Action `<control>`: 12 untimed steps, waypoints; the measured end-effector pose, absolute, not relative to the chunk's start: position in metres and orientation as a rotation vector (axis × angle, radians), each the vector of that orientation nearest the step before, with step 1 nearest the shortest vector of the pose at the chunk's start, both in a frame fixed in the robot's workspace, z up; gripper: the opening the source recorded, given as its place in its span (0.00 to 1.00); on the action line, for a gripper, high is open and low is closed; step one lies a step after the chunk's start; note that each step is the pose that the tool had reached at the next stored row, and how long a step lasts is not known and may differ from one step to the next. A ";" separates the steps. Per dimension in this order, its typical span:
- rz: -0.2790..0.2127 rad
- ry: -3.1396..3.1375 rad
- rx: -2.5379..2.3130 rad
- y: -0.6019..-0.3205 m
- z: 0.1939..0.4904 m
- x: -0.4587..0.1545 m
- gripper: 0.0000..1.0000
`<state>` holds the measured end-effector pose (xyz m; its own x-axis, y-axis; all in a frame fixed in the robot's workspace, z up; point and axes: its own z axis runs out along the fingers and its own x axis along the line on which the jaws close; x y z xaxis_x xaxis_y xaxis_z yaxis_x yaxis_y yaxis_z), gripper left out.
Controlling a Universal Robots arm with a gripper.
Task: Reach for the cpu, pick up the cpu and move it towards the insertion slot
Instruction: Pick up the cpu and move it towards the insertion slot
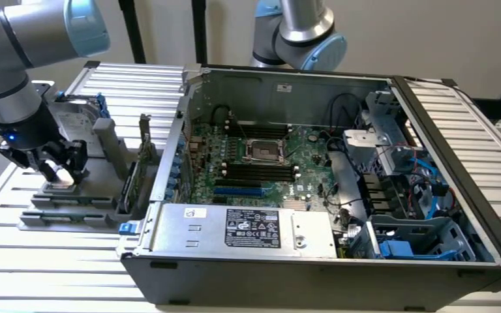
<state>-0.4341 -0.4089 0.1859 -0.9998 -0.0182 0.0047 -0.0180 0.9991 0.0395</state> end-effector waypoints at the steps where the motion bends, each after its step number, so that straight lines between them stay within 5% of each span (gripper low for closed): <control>1: -0.062 -3.135 0.028 -0.409 0.186 -0.434 0.54; 12: -0.062 -3.128 0.028 -0.409 0.191 -0.434 0.54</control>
